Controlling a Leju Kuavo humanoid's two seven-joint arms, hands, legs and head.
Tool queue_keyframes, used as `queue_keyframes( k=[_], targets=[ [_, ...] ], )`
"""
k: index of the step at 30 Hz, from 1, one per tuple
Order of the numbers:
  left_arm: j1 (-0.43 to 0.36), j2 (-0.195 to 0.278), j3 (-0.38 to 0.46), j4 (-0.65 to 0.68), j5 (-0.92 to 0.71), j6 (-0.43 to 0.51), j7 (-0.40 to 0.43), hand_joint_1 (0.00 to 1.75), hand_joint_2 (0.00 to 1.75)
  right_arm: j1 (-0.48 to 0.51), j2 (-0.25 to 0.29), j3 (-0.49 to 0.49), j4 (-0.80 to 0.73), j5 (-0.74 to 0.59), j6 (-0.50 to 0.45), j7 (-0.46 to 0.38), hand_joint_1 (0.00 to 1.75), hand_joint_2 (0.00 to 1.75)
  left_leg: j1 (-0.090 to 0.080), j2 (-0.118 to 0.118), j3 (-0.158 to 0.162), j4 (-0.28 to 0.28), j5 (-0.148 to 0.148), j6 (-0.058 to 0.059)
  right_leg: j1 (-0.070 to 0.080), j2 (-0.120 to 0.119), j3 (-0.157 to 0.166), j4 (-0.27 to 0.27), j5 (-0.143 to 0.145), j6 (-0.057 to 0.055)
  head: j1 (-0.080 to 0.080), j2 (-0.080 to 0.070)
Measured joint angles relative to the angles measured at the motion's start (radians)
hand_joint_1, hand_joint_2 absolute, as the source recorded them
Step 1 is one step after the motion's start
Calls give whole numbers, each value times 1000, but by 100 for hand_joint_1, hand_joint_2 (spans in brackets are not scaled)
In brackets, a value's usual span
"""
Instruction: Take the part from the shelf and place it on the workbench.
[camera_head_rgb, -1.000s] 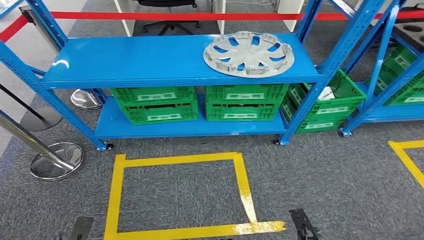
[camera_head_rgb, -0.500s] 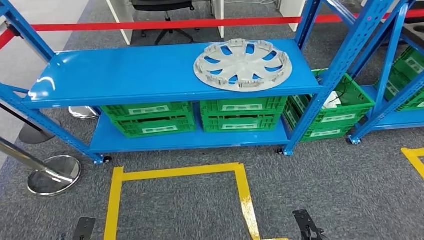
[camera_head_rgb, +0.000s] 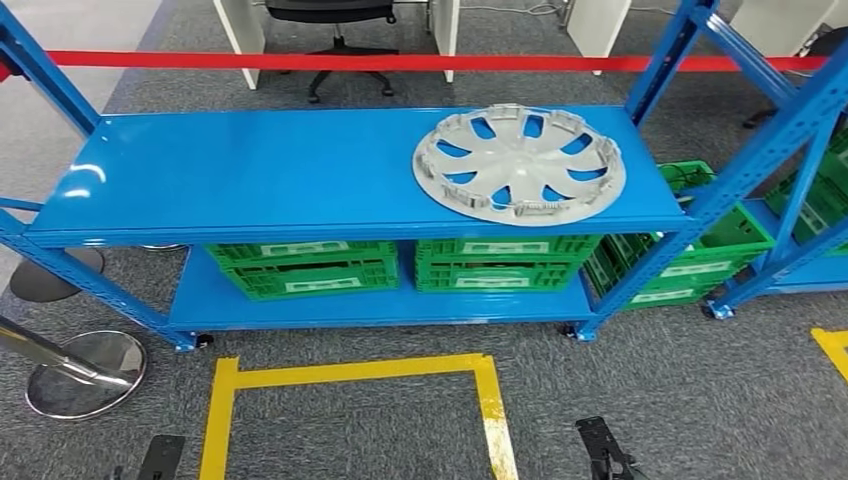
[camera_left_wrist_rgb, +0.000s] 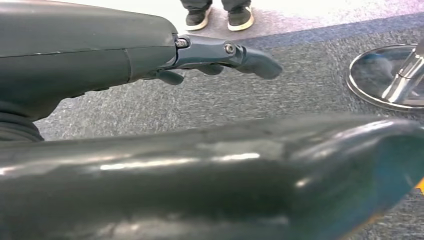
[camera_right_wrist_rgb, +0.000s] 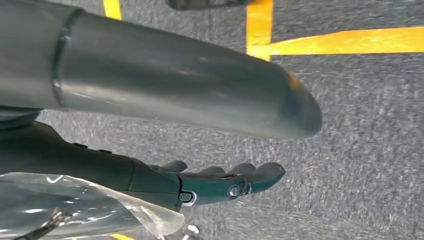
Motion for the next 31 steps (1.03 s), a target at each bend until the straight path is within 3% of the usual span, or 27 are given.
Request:
queue_keyframes(
  k=[1, 2, 4, 5, 6, 8, 10, 13, 15, 16, 18, 19, 21, 25, 26, 28, 29, 30, 31],
  targets=[
    [1, 0, 0, 0, 0, 0, 0, 0, 0, 1, 0, 0, 0, 0, 0, 0, 0, 0, -1, -3, 16, 0, -13, -1, 0, 0, -13, -25, 5, 0, 0, 0],
    [2, -1, 0, 0, 0, 0, 0, 0, 0, 2, 0, 0, 0, 0, 0, 0, 0, 0, -1, -5, 33, 0, -25, -2, 0, 0, -18, -69, 44, -1, 0, 0],
    [3, -2, 1, 0, 0, 0, 0, 0, 0, 4, -1, -1, 0, 0, 0, 0, 0, 0, -3, -7, 58, 1, -50, -7, 3, 0, -19, -166, 172, -9, -3, 0],
    [3, -2, 1, 1, 0, 0, 0, 0, 0, 5, -1, -1, 1, 0, 0, 0, 0, 0, -3, -9, 63, 2, -59, -12, 4, 1, -17, -195, 219, -16, -5, 0],
    [3, -2, 1, 1, 0, 0, 0, 0, 0, 6, -1, -1, 1, 0, 0, 0, 0, 0, -3, -9, 66, 3, -65, -16, 7, 1, -17, -208, 244, -23, -8, 0],
    [1, -2, 1, 1, -1, 1, 1, 0, 0, 5, -1, -1, 1, 0, 0, 0, 0, 0, -4, -9, 72, 1, -70, -25, 8, 0, -6, -216, 245, -36, -10, 0],
    [-2, -3, 1, 2, -3, 2, 3, 0, 0, 5, 0, -3, 1, 0, 0, 0, 0, 0, -3, -3, 53, 40, -73, -36, 3, -3, 13, -233, 245, -45, -12, 0],
    [-4, -3, 1, 2, -10, 2, 14, 0, 0, 2, -2, -3, 0, 1, 0, 1, 0, 0, 9, 7, -50, 208, -129, -60, -3, -6, 42, -247, 234, -56, -18, 0],
    [-3, -2, 1, 2, -16, 2, 20, 0, 0, 3, -2, -4, 0, 1, 1, 2, 0, 0, 19, 8, -103, 276, -148, -71, -5, -6, 57, -247, 223, -57, -18, 0],
    [-4, -2, 1, 2, -19, 2, 22, 0, 0, 3, -2, -4, 0, 1, 1, 2, 0, 0, 23, 8, -106, 263, -125, -75, -7, -6, 65, -247, 217, -54, -18, 0],
    [-4, -1, 1, 2, -23, 2, 23, 0, 0, 2, -2, -5, 0, 1, 1, 2, 0, 0, 29, 10, -71, 149, -33, -80, -11, -4, 83, -247, 205, -46, -18, 0],
    [-5, -1, 1, 2, -24, 2, 22, 0, 0, 2, -2, -5, 0, 1, 2, 2, 0, 0, 28, 12, -50, 89, -2, -80, -13, -4, 91, -246, 200, -41, -18, 0],
    [-6, -1, 1, 2, -25, 2, 21, 0, 0, 1, -1, -5, 0, 1, 2, 2, 0, 0, 22, 15, -28, 19, 18, -70, -12, -5, 95, -244, 190, -25, -21, 0],
    [-5, -1, 0, 2, -30, 2, 18, 0, 0, 0, 0, -7, 0, -11, 12, -4, 0, 0, 17, 14, -21, 4, 22, -36, -14, -6, 91, -233, 164, 2, -19, 0],
    [-6, -1, 0, 2, -31, -1, 18, 0, 0, -2, 0, -10, 0, -21, 16, -8, 0, 0, 19, 14, -19, -1, 25, -30, -14, -6, 78, -200, 141, 5, -16, 0],
    [-9, 0, 0, 2, -33, -11, 18, 0, 0, -3, 0, -19, 0, -41, 22, -15, 0, 0, 17, 14, -18, -4, 24, -20, -12, -5, 16, -77, 77, 5, -12, 0],
    [-9, 0, 0, 2, -33, -15, 18, 0, 0, -3, 0, -23, 0, -48, 24, -17, 0, 44, 14, 14, -18, -3, 23, -18, -11, -5, -18, -12, 54, 5, -11, 0],
    [-8, -1, 0, 2, -33, -18, 17, 0, 44, -2, 0, -27, 0, -52, 24, -18, 0, 87, 11, 14, -17, -3, 21, -16, -11, -5, -42, 28, 48, 5, -11, 0],
    [-8, -1, 0, 2, -33, -19, 17, 0, 58, -2, 0, -29, 0, -54, 24, -18, 0, 116, 10, 14, -16, -3, 21, -15, -10, -5, -54, 48, 46, 5, -11, 0]
  ],
)
